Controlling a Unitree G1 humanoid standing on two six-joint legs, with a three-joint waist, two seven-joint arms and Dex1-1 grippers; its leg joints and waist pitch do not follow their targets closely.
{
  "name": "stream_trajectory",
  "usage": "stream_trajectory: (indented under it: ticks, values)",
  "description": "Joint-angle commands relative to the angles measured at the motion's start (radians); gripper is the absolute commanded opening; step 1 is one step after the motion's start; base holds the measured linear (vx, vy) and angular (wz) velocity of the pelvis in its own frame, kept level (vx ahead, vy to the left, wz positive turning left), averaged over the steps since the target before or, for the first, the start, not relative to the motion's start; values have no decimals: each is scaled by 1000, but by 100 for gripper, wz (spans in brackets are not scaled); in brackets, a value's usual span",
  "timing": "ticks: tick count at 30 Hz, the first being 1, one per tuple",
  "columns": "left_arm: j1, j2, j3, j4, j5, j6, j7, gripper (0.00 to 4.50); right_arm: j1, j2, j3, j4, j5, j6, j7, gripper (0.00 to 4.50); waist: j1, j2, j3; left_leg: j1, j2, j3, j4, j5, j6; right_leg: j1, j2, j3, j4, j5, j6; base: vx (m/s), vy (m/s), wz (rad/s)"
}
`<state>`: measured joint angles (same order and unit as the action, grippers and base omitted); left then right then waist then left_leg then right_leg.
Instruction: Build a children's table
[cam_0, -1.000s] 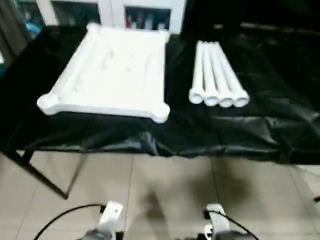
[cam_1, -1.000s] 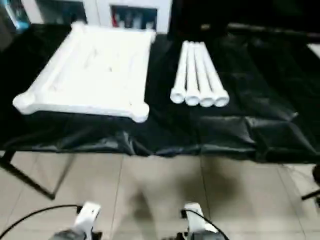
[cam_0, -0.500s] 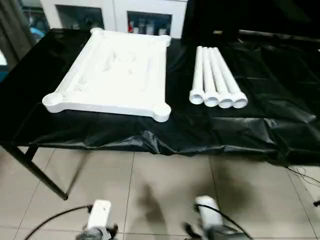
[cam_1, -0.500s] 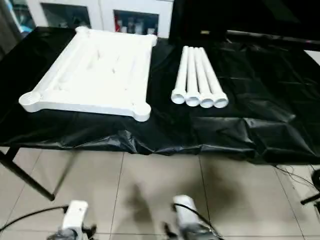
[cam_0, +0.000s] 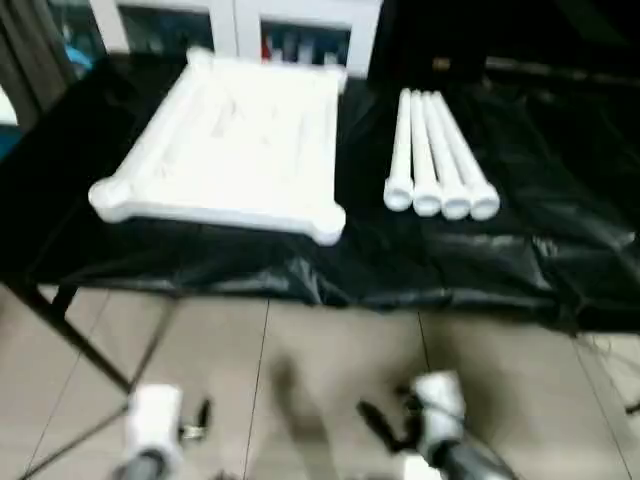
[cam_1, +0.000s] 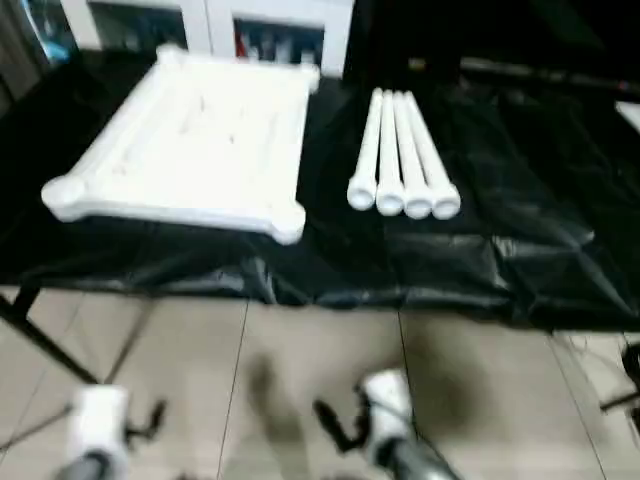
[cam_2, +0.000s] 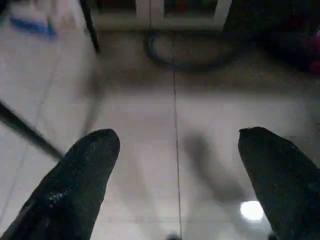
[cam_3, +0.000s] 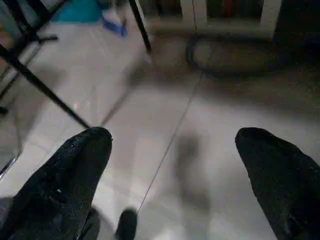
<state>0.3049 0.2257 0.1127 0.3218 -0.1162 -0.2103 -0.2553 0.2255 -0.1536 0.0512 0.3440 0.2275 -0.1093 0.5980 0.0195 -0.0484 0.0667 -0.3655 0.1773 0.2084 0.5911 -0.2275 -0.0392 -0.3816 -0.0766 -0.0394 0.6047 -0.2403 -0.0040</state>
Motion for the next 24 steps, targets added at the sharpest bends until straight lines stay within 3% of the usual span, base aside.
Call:
stream_trajectory:
  ticks: [1, 4, 5, 9, 10, 11, 12, 14, 15, 16, 17, 18, 19, 20, 21, 23, 24]
  values:
    - [70, 17, -11, -217, -24, 22, -16, 434, 76, -45, -28, -247, 55, 42, 8, 443, 4, 16, -20, 12, 93, -38, -103, -317, 47, 18, -72, 58, -85, -135, -196, 0, 0, 0]
    - [98, 31, -1, -348, -21, 39, 12, 434, 110, -69, -75, -423, 119, 121, 3, 443, 11, 12, -16, 9, 89, -41, -106, -321, 45, 20, -68, 60, -89, -159, -155, 0, 0, 0]
    - [94, 32, 16, -392, -5, 41, 41, 434, 113, -78, -92, -485, 146, 157, -2, 443, 13, 14, -20, 11, 87, -41, -104, -311, 41, 17, -67, 60, -88, -164, -144, 0, 0, 0]
    - [35, 35, 69, -610, -28, 191, 93, 434, 61, -106, -171, -657, 226, 275, -93, 443, 16, 18, -27, 13, 78, -42, -97, -209, 25, 23, -60, 53, -73, -40, -150, 0, 0, 0]
    - [13, 39, 68, -649, -26, 223, 98, 434, 33, -108, -188, -665, 238, 289, -121, 443, 20, 28, -29, 14, 75, -43, -96, -192, 21, 25, -60, 52, -69, -18, -154, 0, 0, 0]
    - [2, 43, 67, -684, -26, 253, 102, 434, 19, -114, -196, -678, 250, 303, -147, 443, 17, 20, -30, 14, 70, -40, -90, -171, 26, 24, -57, 51, -68, 14, -158, 0, 0, 0]
    - [-17, 46, 65, -720, -16, 291, 113, 434, -9, -116, -208, -671, 252, 303, -170, 443, 22, 30, -31, 14, 69, -43, -91, -164, 22, 26, -58, 50, -66, 21, -158, 0, 0, 0]
    - [-49, 46, 59, -772, -13, 350, 137, 434, -59, -110, -231, -638, 234, 278, -202, 443, 24, 25, -46, 11, 60, -40, -75, -80, 34, 35, -56, 47, -53, 135, -167, 0, 0, 0]
    - [-77, 39, 57, -791, -12, 378, 161, 434, -108, -92, -256, -581, 214, 217, -224, 443, 23, 14, -55, 11, 59, -39, -70, -58, 42, 41, -56, 47, -50, 159, -171, 0, 0, 0]
    - [-83, 37, 56, -794, -12, 382, 166, 434, -118, -88, -261, -569, 211, 204, -228, 443, 22, 19, -56, 10, 60, -39, -70, -48, 43, 39, -61, 46, -45, 169, -183, 0, 0, 0]
    - [-106, 28, 58, -791, -24, 390, 185, 434, -159, -65, -277, -536, 199, 202, -267, 443, 18, -5, -53, 9, 56, -32, -65, -46, 57, 38, -54, 48, -51, 149, -189, 0, 0, 0]
    - [-110, 27, 58, -788, -27, 390, 188, 434, -167, -61, -278, -531, 198, 208, -275, 443, 21, 6, -53, 5, 55, -35, -66, -39, 59, 40, -57, 48, -44, 144, -192, 0, 0, 0]
    - [-123, 20, 53, -783, -31, 405, 187, 434, -184, -51, -276, -527, 191, 256, -310, 443, 24, 15, -54, 12, 55, -34, -64, -42, 62, 34, -57, 48, -48, 124, -187, 0, 0, 0]
    - [-123, 20, 53, -783, -31, 405, 187, 434, -184, -51, -276, -527, 191, 256, -310, 443, 21, 11, -54, 11, 55, -35, -65, -37, 60, 36, -54, 47, -47, 120, -183, 0, 0, 0]
    - [-137, 15, 40, -769, -22, 407, 181, 434, -199, -38, -268, -517, 179, 271, -330, 443, 21, 0, -57, 11, 56, -34, -64, -31, 59, 37, -52, 47, -47, 122, -174, 0, 0, 0]
    - [-150, 11, 29, -758, -11, 408, 174, 434, -210, -28, -258, -509, 172, 277, -344, 443, 23, 8, -58, 14, 55, -36, -65, -43, 52, 34, -51, 46, -47, 100, -165, 0, 0, 0]
    - [-248, -21, 12, -641, -20, 381, 160, 434, -258, -8, -175, -436, 134, 281, -330, 443, 23, 2, -57, 12, 55, -37, -67, -65, 47, 32, -54, 46, -46, 47, -159, 0, 0, 0]
